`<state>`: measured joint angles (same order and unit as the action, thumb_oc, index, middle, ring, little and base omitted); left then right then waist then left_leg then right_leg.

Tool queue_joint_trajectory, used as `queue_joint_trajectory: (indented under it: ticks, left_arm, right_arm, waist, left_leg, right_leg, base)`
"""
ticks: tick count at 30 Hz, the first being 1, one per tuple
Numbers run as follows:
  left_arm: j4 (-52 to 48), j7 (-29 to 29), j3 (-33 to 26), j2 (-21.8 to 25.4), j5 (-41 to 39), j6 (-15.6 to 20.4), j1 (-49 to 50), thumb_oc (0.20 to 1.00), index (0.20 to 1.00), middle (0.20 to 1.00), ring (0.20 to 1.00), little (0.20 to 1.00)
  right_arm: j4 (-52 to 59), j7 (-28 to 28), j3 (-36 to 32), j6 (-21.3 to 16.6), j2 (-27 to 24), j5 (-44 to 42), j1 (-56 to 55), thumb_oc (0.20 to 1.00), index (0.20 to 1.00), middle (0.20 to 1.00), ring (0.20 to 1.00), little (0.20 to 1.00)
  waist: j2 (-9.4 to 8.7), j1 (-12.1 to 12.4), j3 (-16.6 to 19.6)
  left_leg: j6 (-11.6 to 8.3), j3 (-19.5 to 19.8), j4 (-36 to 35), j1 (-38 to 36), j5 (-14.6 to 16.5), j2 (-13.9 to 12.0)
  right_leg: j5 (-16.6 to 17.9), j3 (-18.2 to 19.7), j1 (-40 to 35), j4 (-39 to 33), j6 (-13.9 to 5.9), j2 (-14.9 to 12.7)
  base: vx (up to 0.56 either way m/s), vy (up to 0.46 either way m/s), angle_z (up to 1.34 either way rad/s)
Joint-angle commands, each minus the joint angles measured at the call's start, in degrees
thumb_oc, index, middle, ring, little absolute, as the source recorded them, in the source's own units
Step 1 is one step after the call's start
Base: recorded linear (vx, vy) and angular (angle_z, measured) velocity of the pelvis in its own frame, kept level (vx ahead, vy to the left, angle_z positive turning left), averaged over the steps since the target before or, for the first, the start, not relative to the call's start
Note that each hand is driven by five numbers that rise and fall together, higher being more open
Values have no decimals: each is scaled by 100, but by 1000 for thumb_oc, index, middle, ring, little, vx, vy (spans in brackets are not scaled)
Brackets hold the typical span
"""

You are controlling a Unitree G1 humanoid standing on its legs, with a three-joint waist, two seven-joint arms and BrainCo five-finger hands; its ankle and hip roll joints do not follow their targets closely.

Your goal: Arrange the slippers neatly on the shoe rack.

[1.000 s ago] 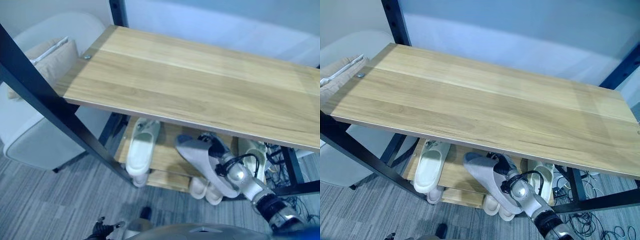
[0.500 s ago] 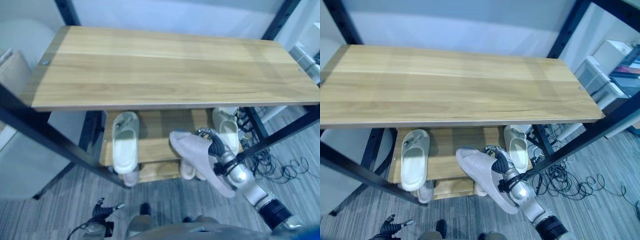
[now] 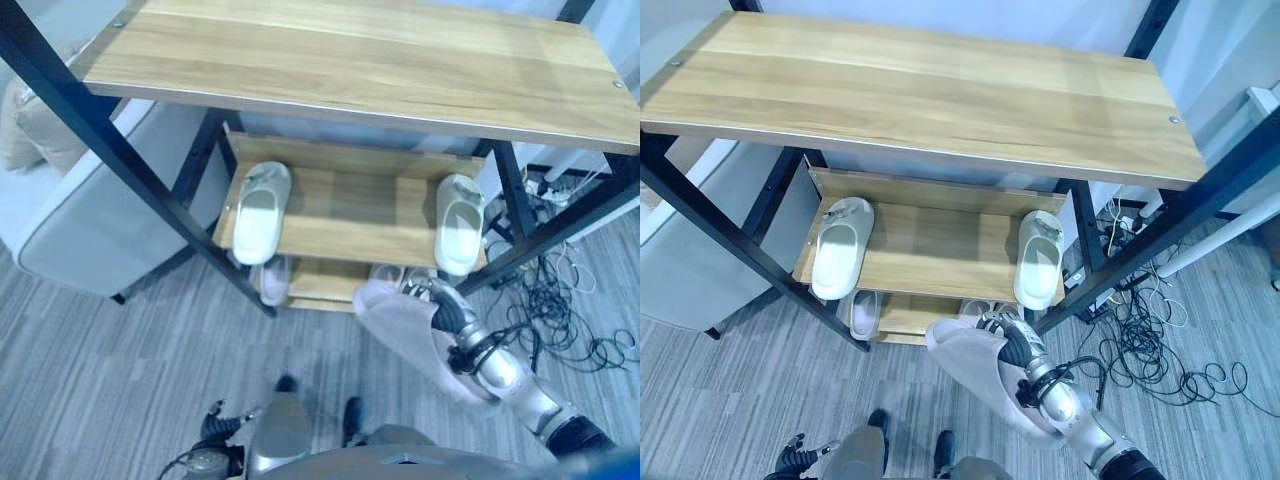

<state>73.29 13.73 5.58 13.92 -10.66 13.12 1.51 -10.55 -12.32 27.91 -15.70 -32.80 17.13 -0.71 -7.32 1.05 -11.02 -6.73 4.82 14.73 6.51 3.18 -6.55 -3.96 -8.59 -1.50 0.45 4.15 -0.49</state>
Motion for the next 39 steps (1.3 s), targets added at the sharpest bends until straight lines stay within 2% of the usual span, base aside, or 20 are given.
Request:
queue_joint_trajectory:
  ticks: [1,6,14,23,28,32,34,35,36,37,38,39]
  left_arm:
    - [267,11,-5,-209,24,83,47,1000,1000,1000,1000,1000]
    - [422,-60,-114,-69,123,-4,98,1000,1000,1000,1000,1000]
    - [583,-180,-238,4,273,-67,216,1000,1000,1000,1000,1000]
    - [225,-171,-59,57,254,25,146,1000,1000,1000,1000,1000]
    - [-702,-220,67,467,-614,275,-252,1000,1000,1000,1000,1000]
    - [-1312,-315,307,915,-969,424,-617,1000,1000,1000,1000,1000]
    - [-1482,-343,388,1125,-1177,498,-905,1000,1000,1000,1000,1000]
    - [-1596,-316,432,1209,-1300,533,-1042,1000,1000,1000,1000,1000]
    - [-1701,-297,451,1280,-1420,567,-1162,1000,1000,1000,1000,1000]
    - [-1700,-298,448,1280,-1421,566,-1164,1000,1000,1000,1000,1000]
    - [-1881,-245,426,1358,-1670,635,-1404,1000,1000,1000,1000,1000]
    - [-1935,-164,380,1435,-1745,674,-1523,1000,1000,1000,1000,1000]
  right_arm:
    - [-40,104,-100,-271,104,-71,-477,200,200,200,200,200]
    - [-673,152,-182,-112,311,-168,-585,200,200,200,200,200]
    - [-899,202,-290,-35,331,29,-743,200,200,200,200,200]
    - [-1561,169,-575,171,754,-442,-909,200,200,200,200,200]
    - [-1668,276,-709,205,631,-1452,-570,200,200,200,200,200]
    - [-1820,186,-640,214,301,-1843,110,200,200,200,200,200]
    - [-1811,86,-548,195,-2,-1979,642,200,200,200,200,200]
    - [-1797,26,-514,179,-123,-2082,921,200,200,200,200,200]
    - [-1789,-39,-480,180,-216,-2203,1219,200,200,200,200,200]
    - [-1793,-39,-477,179,-216,-2205,1225,200,200,200,200,200]
    - [-1665,-178,-449,158,-343,-2325,1661,200,200,200,200,200]
    - [-1647,-270,-454,146,-386,-2328,1852,200,200,200,200,200]
  waist:
    - [77,-98,699]
    - [45,-73,768]
    - [86,-155,907]
    - [126,-258,961]
    - [86,-214,252]
    - [84,-183,-174]
    - [94,-174,-283]
    - [117,-165,-337]
    - [124,-153,-356]
    - [126,-157,-340]
    - [138,-149,-350]
    - [145,-139,-340]
  left_leg:
    - [343,-334,-974,-423,13,165]
    - [444,-530,-1030,-549,136,347]
    - [601,-685,-1040,-724,287,549]
    - [670,-832,-671,-766,526,668]
    - [708,-1045,741,171,937,467]
    - [747,-938,1821,1279,1171,317]
    - [784,-905,2273,1956,1249,292]
    - [761,-871,2546,2192,1432,248]
    - [770,-855,2774,2526,1473,209]
    - [770,-853,2791,2554,1479,206]
    - [796,-808,3265,3240,1558,153]
    - [808,-784,3502,3620,1600,138]
  right_leg:
    - [-196,104,156,628,-873,-423]
    - [-42,155,87,565,-1021,-613]
    - [42,372,75,628,-1138,-743]
    - [-29,487,25,755,-1173,-843]
    - [-243,485,1027,2079,-1169,-1006]
    - [-450,577,1984,2939,-1050,-1029]
    - [-580,628,2645,3349,-959,-996]
    - [-773,682,2886,3621,-946,-972]
    - [-841,719,3223,3831,-899,-951]
    - [-846,719,3250,3845,-899,-949]
    - [-1003,785,3917,4269,-820,-892]
    - [-1065,793,4297,4523,-793,-867]
  base:
    - [4,473,25]
    - [-23,196,14]
    - [-12,78,-10]
    - [12,21,-10]
    - [-181,-21,-17]
    - [-204,-65,-18]
    - [-191,-76,-1]
    - [-123,-62,-13]
    - [-42,-36,-20]
    - [-134,-60,-26]
    - [-119,-56,-28]
    - [-155,-82,-18]
